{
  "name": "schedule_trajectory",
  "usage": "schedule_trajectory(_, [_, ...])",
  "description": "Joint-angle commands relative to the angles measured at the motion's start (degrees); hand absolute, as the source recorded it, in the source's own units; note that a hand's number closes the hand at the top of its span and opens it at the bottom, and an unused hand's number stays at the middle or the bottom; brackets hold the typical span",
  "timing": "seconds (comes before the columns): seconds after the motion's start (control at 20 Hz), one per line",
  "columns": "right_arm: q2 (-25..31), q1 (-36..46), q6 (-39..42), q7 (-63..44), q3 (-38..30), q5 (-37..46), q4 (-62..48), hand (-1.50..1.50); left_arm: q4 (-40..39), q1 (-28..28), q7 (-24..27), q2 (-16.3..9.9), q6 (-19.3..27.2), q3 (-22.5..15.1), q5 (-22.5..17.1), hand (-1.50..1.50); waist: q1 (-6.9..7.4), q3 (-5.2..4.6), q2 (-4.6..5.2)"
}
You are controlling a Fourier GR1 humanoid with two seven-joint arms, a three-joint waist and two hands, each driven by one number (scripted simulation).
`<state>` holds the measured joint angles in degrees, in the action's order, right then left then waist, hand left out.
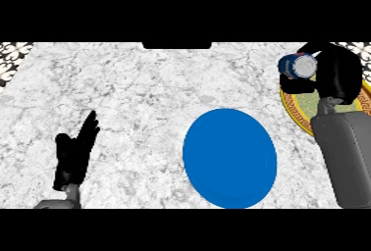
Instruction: Pick the can from the plate and place it in the plate
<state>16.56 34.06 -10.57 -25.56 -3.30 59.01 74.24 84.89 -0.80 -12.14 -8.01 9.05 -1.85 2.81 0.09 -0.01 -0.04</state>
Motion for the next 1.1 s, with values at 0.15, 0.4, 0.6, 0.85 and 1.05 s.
schedule_trajectory(0.15, [3.7,0.5,-1.5,2.0,-7.3,-3.7,-5.8,1.50,-2.3,-0.7,1.6,1.5,0.1,-0.2,1.1,0.00,0.10,0.01,0.11])
schedule_trajectory(0.4, [8.4,3.1,-3.8,8.3,-11.9,-5.9,-16.7,1.50,-1.0,-2.8,-1.3,0.4,-0.8,1.1,0.7,0.00,0.43,0.04,0.23])
schedule_trajectory(0.6, [10.0,6.3,-6.7,12.2,-13.7,-6.2,-28.2,1.50,-1.7,-1.0,0.3,3.6,1.6,-1.6,3.3,0.00,0.93,0.06,0.38])
schedule_trajectory(0.85, [11.3,6.1,-4.0,14.8,-13.5,-6.2,-36.1,1.50,3.8,-0.9,-4.8,1.6,-0.4,-1.3,2.2,0.00,1.16,0.10,0.29])
schedule_trajectory(1.05, [14.5,10.7,0.5,20.8,-16.0,-9.1,-46.4,1.50,-3.9,-4.9,-0.4,2.8,0.4,-0.4,3.0,0.00,1.31,0.10,0.78])
